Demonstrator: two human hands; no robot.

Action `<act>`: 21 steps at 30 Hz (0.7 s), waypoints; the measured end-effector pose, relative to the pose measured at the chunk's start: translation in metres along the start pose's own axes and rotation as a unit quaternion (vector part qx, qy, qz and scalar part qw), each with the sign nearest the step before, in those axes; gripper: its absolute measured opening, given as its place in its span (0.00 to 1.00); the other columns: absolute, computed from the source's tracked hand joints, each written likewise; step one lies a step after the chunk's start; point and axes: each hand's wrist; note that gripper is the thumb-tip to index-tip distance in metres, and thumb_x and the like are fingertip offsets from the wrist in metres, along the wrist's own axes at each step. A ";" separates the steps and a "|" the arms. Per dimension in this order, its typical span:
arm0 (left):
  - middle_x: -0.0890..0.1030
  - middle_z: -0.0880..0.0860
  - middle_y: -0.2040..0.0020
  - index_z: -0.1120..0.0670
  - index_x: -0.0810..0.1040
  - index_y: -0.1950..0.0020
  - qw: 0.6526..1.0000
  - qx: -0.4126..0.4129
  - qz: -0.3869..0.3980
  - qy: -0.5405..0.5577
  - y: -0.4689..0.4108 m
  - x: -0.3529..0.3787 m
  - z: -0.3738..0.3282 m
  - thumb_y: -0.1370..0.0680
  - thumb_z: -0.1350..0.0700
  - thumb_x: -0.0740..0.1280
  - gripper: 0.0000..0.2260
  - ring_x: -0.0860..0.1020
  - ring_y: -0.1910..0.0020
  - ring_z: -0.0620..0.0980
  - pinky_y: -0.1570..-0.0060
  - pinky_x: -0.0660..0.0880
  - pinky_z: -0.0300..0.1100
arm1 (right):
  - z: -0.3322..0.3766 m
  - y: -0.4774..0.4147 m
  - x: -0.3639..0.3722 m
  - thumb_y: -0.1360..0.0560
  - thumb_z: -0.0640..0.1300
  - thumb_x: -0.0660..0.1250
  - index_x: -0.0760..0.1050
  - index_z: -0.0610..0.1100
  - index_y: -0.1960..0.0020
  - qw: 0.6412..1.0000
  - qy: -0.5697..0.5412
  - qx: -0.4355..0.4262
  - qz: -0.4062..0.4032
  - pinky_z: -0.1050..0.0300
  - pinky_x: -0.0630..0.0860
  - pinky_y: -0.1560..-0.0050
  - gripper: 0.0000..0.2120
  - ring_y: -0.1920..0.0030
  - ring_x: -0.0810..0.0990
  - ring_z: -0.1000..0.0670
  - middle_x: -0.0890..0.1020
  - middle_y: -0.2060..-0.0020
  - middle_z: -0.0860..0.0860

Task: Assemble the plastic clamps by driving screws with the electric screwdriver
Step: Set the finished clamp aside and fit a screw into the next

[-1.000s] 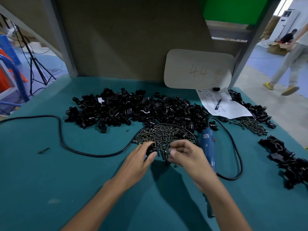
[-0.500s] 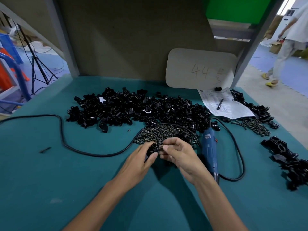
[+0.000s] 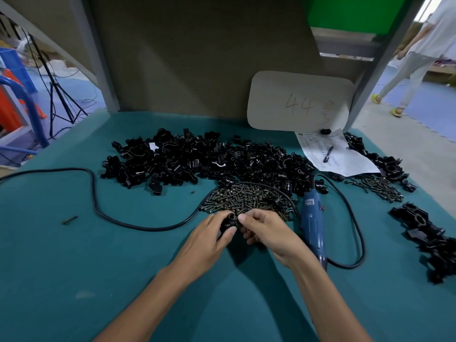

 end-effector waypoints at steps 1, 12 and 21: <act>0.75 0.42 0.40 0.42 0.67 0.30 1.000 0.002 0.001 -0.002 0.000 0.000 0.000 0.18 0.39 0.55 0.18 0.73 0.42 0.39 0.45 0.71 0.40 | 0.001 0.000 0.001 0.17 0.49 0.65 0.78 0.44 0.57 0.999 0.040 0.005 0.007 0.62 0.75 0.65 0.12 0.66 0.78 0.56 0.81 0.66 0.52; 0.75 0.43 0.41 0.42 0.67 0.31 1.000 0.004 0.001 0.000 0.001 -0.001 -0.003 0.18 0.40 0.55 0.17 0.74 0.45 0.42 0.46 0.73 0.44 | 0.012 0.004 -0.002 0.14 0.52 0.56 0.71 0.46 0.61 0.976 0.199 -0.034 0.079 0.66 0.67 0.68 0.19 0.71 0.70 0.59 0.75 0.71 0.56; 0.72 0.41 0.41 0.39 0.64 0.29 1.000 -0.010 0.013 -0.014 0.002 0.001 -0.001 0.19 0.33 0.50 0.21 0.72 0.45 0.37 0.48 0.70 0.40 | -0.002 0.037 -0.088 0.24 0.68 0.63 0.63 0.47 0.30 0.827 0.487 0.030 -0.279 0.45 0.74 0.49 0.32 0.41 0.75 0.39 0.75 0.37 0.42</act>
Point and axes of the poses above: each hand's wrist, its own y-axis away from the middle knuckle, its own x-axis out of the palm, z = x × y
